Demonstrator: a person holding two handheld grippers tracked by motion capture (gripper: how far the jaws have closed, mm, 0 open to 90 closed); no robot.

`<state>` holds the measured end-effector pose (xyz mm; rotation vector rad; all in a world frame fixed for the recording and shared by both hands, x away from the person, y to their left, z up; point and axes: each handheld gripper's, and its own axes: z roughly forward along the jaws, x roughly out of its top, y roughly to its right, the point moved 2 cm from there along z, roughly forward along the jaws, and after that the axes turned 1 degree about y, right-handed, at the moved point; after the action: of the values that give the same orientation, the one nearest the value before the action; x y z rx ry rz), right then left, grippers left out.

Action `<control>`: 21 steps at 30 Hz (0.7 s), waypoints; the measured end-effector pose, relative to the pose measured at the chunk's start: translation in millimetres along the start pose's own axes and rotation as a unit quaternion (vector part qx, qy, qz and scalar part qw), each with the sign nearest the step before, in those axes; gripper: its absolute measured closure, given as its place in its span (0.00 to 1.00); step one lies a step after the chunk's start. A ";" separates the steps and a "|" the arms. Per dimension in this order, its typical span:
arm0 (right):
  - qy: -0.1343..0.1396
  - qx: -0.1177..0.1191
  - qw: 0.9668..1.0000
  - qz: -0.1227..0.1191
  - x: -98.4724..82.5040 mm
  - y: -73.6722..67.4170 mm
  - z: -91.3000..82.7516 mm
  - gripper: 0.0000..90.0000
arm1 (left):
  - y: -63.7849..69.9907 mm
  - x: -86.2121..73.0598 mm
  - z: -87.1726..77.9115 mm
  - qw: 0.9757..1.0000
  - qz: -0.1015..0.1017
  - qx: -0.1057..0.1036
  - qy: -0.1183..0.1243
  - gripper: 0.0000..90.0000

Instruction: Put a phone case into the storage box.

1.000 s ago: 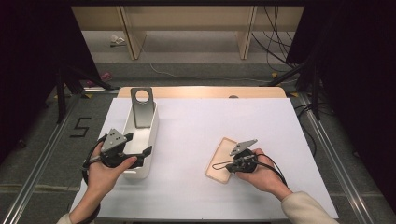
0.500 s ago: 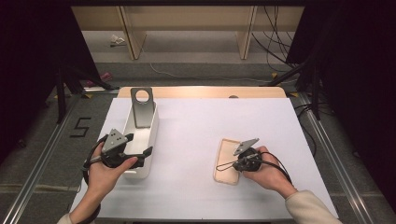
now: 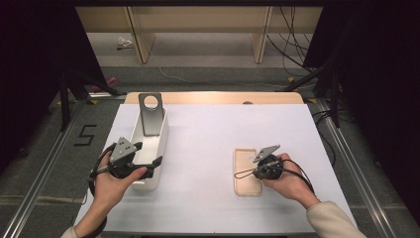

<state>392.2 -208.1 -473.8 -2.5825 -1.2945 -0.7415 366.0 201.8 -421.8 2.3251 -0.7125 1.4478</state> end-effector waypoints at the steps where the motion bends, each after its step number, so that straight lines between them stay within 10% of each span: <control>1: 0.001 -0.001 1.000 0.001 0.3 -0.2 -0.5 1.00 | -0.5 -0.2 0.3 1.000 0.000 0.000 0.000 0.16; 21: 0.061 0.034 0.996 -0.057 7.0 -2.5 -15.9 0.58 | 6.9 -2.7 8.3 0.999 0.036 -0.018 -0.021 0.17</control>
<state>388.0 -207.2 -456.8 -2.3868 -1.4117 -0.8460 367.3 192.6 -427.9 2.3302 -0.8363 1.4083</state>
